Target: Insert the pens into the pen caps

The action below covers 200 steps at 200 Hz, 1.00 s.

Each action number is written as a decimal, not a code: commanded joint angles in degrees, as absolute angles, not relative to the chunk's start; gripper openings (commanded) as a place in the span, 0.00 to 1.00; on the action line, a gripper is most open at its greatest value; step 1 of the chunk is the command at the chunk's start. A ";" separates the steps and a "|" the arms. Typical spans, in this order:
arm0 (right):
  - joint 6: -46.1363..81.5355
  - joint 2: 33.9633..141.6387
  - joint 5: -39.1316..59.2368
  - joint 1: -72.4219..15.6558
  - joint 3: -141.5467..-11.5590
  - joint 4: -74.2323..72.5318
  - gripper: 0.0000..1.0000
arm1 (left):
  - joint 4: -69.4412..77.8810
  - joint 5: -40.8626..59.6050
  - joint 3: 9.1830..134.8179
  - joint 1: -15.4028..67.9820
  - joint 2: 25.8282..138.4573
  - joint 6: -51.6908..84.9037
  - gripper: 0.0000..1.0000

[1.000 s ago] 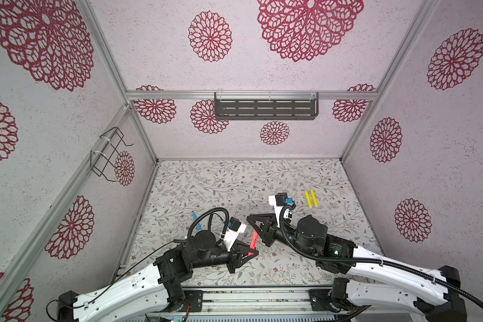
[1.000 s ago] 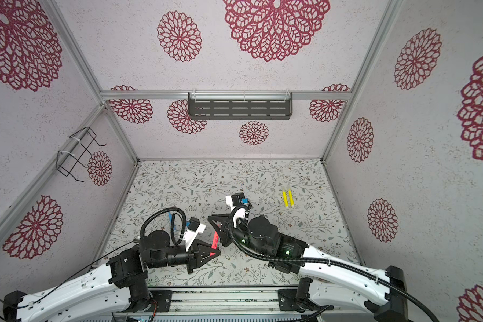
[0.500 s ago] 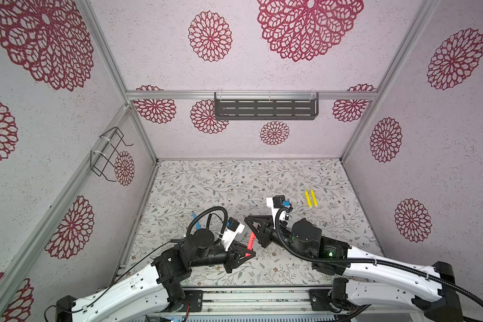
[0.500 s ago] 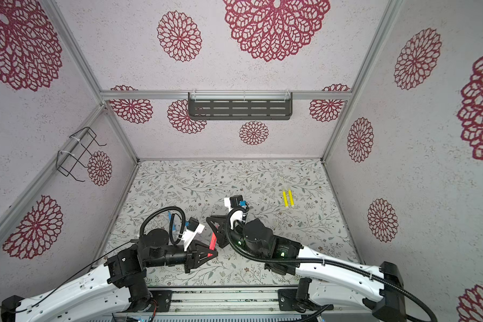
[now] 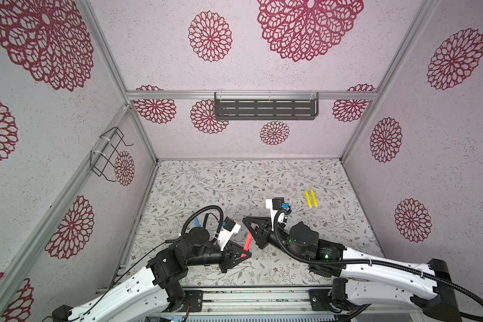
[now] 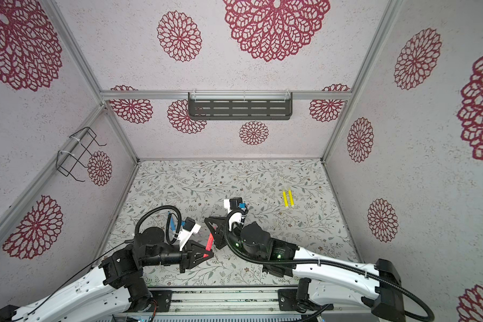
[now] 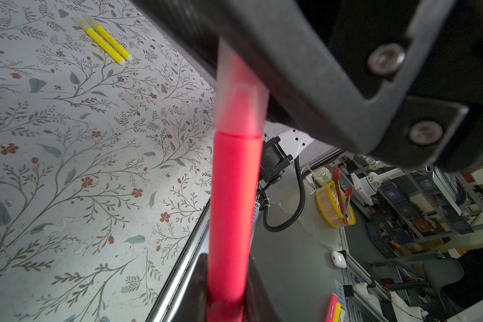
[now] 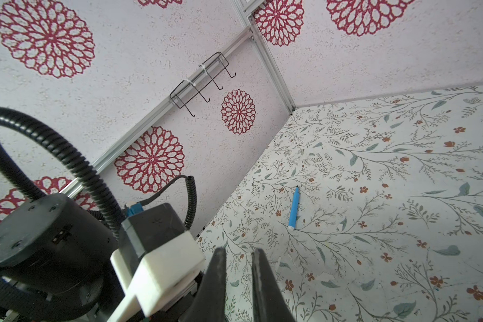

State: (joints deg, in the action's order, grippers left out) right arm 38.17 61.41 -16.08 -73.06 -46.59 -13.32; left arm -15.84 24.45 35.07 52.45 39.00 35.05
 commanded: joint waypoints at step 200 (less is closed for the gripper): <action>33.83 61.65 -8.38 -82.86 -49.20 14.44 0.20 | 2.66 14.68 39.92 42.14 37.86 40.17 0.00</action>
